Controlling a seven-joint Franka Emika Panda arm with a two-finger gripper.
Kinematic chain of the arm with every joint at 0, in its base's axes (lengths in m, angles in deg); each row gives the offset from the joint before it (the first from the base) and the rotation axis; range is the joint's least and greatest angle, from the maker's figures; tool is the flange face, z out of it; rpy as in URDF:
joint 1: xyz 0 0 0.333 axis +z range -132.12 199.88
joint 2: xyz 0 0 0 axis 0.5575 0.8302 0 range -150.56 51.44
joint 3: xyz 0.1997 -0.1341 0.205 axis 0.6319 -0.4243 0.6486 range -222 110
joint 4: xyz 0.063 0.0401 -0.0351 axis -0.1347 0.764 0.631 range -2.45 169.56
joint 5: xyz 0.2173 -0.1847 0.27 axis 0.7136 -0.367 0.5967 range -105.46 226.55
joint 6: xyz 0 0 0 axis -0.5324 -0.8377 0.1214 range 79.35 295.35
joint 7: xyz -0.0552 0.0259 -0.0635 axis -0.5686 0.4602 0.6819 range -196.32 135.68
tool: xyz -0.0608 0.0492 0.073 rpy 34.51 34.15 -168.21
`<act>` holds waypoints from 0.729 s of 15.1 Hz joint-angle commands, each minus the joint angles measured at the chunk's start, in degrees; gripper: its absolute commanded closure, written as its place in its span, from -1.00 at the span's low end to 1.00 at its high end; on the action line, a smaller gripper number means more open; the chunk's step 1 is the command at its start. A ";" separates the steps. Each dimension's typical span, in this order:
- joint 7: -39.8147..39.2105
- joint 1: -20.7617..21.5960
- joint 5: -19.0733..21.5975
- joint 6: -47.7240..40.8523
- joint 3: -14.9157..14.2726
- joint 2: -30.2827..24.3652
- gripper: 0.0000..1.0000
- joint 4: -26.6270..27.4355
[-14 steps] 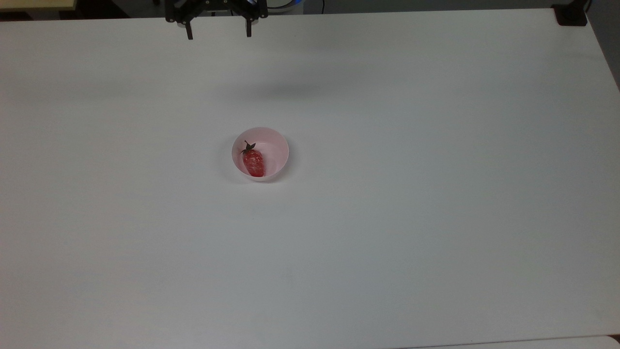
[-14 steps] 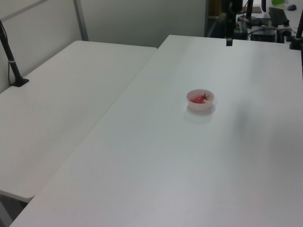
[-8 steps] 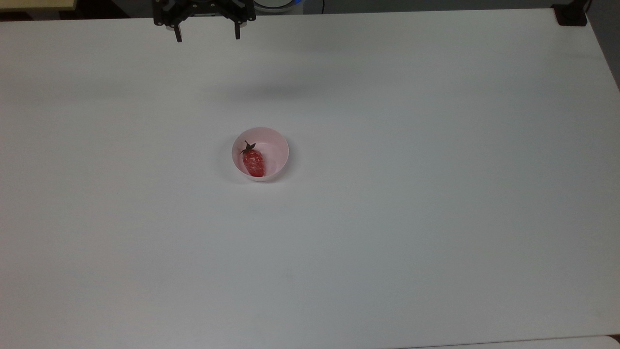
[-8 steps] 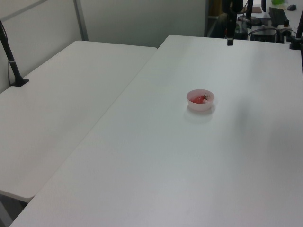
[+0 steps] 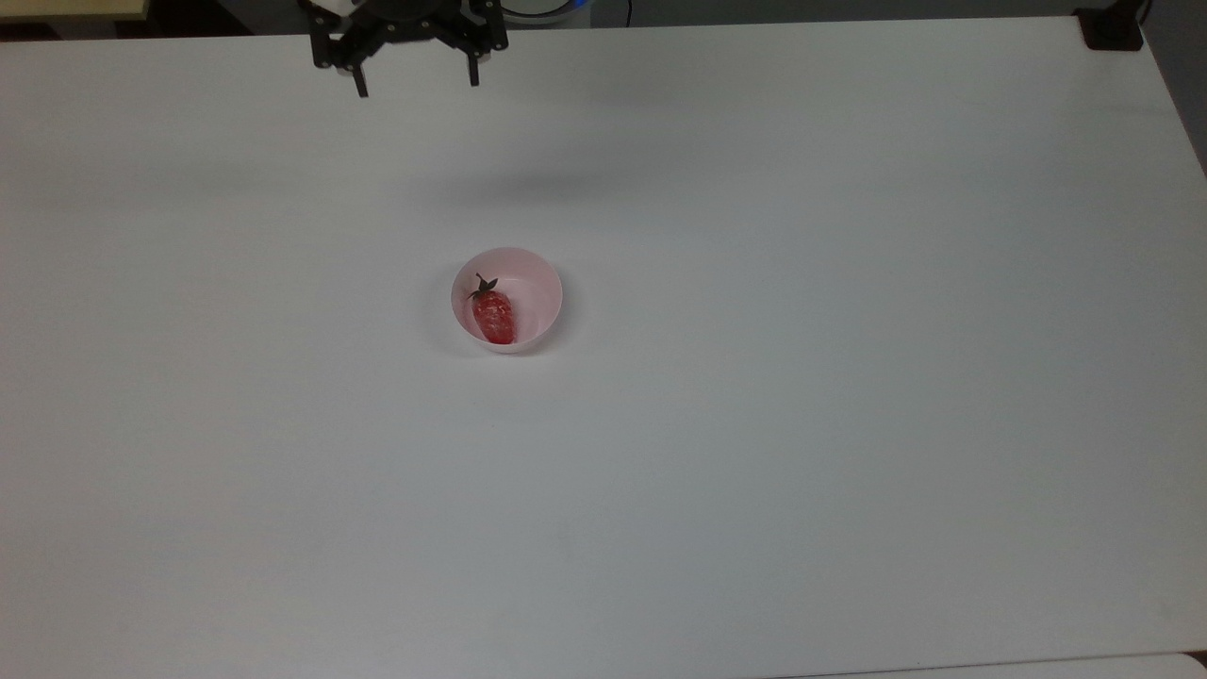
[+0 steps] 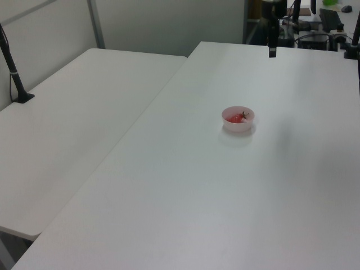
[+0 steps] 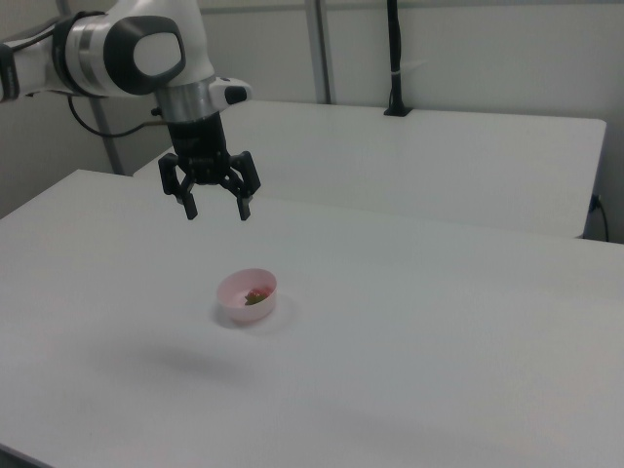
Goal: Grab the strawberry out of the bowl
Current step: 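Move the open gripper down over the pink bowl toward the strawberry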
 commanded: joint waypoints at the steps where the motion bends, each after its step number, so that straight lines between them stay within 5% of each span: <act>1: -3.18 3.25 3.86 6.06 -2.98 3.49 -1.00 0.75; 11: -3.52 6.42 3.35 16.97 -2.98 18.61 -0.67 0.83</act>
